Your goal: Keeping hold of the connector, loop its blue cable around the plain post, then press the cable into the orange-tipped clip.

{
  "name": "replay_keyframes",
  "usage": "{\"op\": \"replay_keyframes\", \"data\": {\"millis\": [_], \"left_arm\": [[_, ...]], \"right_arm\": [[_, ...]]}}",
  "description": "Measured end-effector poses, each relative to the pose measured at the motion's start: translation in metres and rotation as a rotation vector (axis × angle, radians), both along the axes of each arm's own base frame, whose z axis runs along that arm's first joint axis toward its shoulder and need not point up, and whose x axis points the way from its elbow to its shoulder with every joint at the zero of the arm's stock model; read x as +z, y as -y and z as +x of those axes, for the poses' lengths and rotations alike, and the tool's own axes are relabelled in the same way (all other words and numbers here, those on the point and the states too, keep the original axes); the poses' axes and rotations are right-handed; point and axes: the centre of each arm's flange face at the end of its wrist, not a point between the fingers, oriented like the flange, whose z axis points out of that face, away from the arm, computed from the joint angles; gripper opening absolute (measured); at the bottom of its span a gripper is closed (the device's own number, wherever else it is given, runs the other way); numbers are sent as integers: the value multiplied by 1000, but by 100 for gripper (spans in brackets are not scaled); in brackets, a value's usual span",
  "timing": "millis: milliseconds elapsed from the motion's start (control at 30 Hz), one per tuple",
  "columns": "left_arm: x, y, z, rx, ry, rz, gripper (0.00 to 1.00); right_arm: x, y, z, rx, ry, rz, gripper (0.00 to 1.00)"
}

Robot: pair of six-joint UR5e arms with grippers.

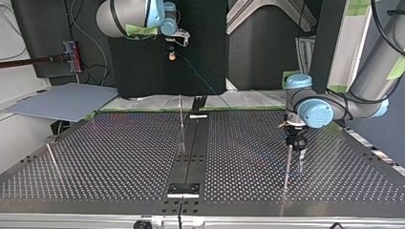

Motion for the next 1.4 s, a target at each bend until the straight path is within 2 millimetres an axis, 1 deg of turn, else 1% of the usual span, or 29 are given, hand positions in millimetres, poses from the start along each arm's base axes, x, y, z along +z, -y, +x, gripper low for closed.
{"op": "replay_keyframes", "data": {"millis": [100,233,633,833,1133,1233,1400], "left_arm": [[0,0,0,1,-1,0,100],[0,0,0,2,-1,0,100],[-1,-1,-1,5,-5,0,100],[-1,-1,-1,8,-5,-1,100],[-1,-1,-1,8,-6,-6,100],[-1,-1,-1,9,-6,-7,100],[-1,-1,-1,9,-9,-7,100]], "right_arm": [[8,-5,0,5,5,-12,0],[24,-7,4,9,11,-26,0],[76,-3,17,5,15,-52,0],[99,-6,14,-2,16,-59,0],[136,-8,3,-17,35,-74,0],[147,-4,1,-19,43,-76,0],[170,11,1,-26,60,-84,0]]}}
